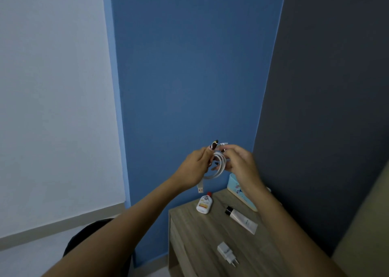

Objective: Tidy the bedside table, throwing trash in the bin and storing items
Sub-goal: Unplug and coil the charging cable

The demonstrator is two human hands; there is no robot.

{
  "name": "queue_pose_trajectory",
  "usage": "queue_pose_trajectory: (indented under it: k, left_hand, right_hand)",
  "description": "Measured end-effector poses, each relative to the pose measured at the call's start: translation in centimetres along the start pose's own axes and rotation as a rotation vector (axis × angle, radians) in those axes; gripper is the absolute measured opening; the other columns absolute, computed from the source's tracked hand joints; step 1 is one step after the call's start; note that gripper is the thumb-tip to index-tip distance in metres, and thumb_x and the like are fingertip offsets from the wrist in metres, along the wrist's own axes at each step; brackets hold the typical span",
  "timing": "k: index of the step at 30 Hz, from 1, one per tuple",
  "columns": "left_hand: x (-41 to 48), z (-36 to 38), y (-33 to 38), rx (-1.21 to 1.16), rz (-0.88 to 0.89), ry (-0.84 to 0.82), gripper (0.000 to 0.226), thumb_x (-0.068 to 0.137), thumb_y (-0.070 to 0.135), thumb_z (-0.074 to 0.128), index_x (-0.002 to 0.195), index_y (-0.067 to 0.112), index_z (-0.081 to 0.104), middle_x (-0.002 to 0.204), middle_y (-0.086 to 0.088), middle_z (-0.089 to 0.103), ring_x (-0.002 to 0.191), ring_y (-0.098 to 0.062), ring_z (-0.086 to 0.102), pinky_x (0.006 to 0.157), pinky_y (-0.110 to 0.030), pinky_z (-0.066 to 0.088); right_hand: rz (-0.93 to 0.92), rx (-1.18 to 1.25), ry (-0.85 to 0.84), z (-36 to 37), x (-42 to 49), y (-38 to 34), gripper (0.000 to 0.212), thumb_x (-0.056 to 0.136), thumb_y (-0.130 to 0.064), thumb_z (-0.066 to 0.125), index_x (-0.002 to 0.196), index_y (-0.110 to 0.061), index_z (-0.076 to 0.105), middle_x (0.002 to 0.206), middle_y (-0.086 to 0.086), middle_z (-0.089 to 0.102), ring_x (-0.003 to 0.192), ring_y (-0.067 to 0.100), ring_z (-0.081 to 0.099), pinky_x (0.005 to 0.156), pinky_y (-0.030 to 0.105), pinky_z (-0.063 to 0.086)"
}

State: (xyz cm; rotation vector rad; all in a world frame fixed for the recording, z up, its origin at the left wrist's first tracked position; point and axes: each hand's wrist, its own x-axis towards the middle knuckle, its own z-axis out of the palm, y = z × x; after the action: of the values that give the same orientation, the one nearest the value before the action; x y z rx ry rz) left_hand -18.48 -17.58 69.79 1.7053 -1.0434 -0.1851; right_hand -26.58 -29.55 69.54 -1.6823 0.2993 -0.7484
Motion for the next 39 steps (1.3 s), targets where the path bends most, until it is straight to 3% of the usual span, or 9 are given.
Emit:
queue_pose_trajectory:
  k: [3, 8, 13, 18, 22, 26, 30, 33, 39]
  left_hand:
    - [0.3, 0.1, -0.2, -0.028, -0.031, -0.01, 0.044, 0.102, 0.039, 0.028, 0.065, 0.017, 0.038, 0.055, 0.007, 0.036, 0.04, -0.003, 0.03, 0.051, -0.024, 0.028]
    - [0.4, -0.2, -0.3, 0.019, -0.024, -0.011, 0.046, 0.1, 0.046, 0.029, 0.065, 0.017, 0.039, 0.054, 0.008, 0.036, 0.042, -0.003, 0.03, 0.048, -0.02, 0.028]
    - [0.3, -0.5, -1.2, 0.24, 0.1, 0.025, 0.041, 0.103, 0.034, 0.027, 0.066, 0.022, 0.041, 0.059, 0.008, 0.041, 0.049, -0.003, 0.039, 0.052, -0.017, 0.03]
    - [-0.1, -0.2, -2.0, 0.325, 0.147, 0.002, 0.033, 0.103, 0.027, 0.029, 0.078, 0.014, 0.047, 0.064, 0.007, 0.045, 0.057, -0.01, 0.041, 0.055, -0.018, 0.032]
    - [-0.1, -0.1, -2.0, 0.357, 0.096, 0.02, 0.022, 0.102, 0.03, 0.032, 0.091, 0.021, 0.05, 0.081, -0.002, 0.057, 0.076, -0.015, 0.05, 0.075, -0.031, 0.042]
    - [-0.1, -0.2, -2.0, 0.369, 0.175, 0.046, 0.037, 0.103, 0.03, 0.028, 0.086, 0.007, 0.051, 0.079, -0.012, 0.061, 0.071, -0.026, 0.057, 0.072, -0.042, 0.046]
    - [0.0, -0.9, -1.8, 0.33, 0.242, 0.085, 0.041, 0.102, 0.031, 0.028, 0.08, 0.004, 0.05, 0.064, -0.002, 0.048, 0.056, -0.009, 0.044, 0.055, -0.019, 0.034]
    - [0.2, -0.8, -1.9, 0.358, 0.274, 0.069, 0.041, 0.103, 0.031, 0.027, 0.084, 0.005, 0.054, 0.064, 0.004, 0.048, 0.057, -0.006, 0.045, 0.056, -0.017, 0.032]
    - [0.4, -0.6, -1.7, 0.087, 0.102, 0.054, 0.042, 0.102, 0.038, 0.03, 0.069, 0.017, 0.043, 0.059, 0.008, 0.039, 0.05, -0.003, 0.035, 0.052, -0.016, 0.03]
  right_hand:
    - [-0.092, -0.175, 0.062, 0.1, -0.2, 0.3, 0.027, 0.082, -0.036, 0.065, 0.103, -0.027, 0.05, 0.08, 0.001, 0.074, 0.073, 0.024, 0.07, 0.073, 0.046, 0.056]
    - [-0.138, -0.274, -0.128, -0.1, -0.5, -0.3, 0.032, 0.083, -0.029, 0.053, 0.111, -0.029, 0.068, 0.103, -0.008, 0.07, 0.086, 0.014, 0.069, 0.084, 0.045, 0.056]
    - [-0.074, -0.398, -0.218, -0.1, -0.3, 0.0, 0.028, 0.081, -0.017, 0.07, 0.092, -0.041, 0.064, 0.113, -0.004, 0.058, 0.085, 0.011, 0.069, 0.086, 0.041, 0.056]
    - [0.02, -0.321, -0.188, -0.4, 0.1, 0.9, 0.013, 0.082, -0.013, 0.072, 0.095, -0.017, 0.073, 0.092, -0.001, 0.075, 0.091, 0.011, 0.07, 0.094, 0.04, 0.053]
    - [0.078, -0.194, -0.233, -0.4, -0.3, 0.5, 0.024, 0.086, -0.013, 0.069, 0.107, -0.022, 0.061, 0.088, 0.003, 0.074, 0.082, 0.008, 0.069, 0.086, 0.031, 0.05]
    - [0.192, 0.05, -0.229, -0.3, -0.6, 0.6, 0.034, 0.085, -0.01, 0.069, 0.112, -0.028, 0.057, 0.09, 0.006, 0.072, 0.098, 0.02, 0.067, 0.096, 0.042, 0.049]
    - [0.318, 0.293, -0.266, -0.3, -0.6, 0.4, 0.033, 0.086, -0.001, 0.06, 0.114, -0.02, 0.058, 0.084, 0.005, 0.072, 0.097, 0.021, 0.064, 0.098, 0.048, 0.043]
    - [0.423, 0.416, -0.406, -0.1, -0.6, 0.1, 0.035, 0.075, -0.011, 0.06, 0.11, -0.017, 0.06, 0.083, 0.005, 0.064, 0.095, 0.022, 0.058, 0.095, 0.047, 0.039]
    - [0.223, 0.158, -0.32, 0.8, -0.7, 0.3, 0.052, 0.078, 0.004, 0.064, 0.12, -0.024, 0.052, 0.082, 0.006, 0.063, 0.086, 0.02, 0.062, 0.094, 0.043, 0.05]
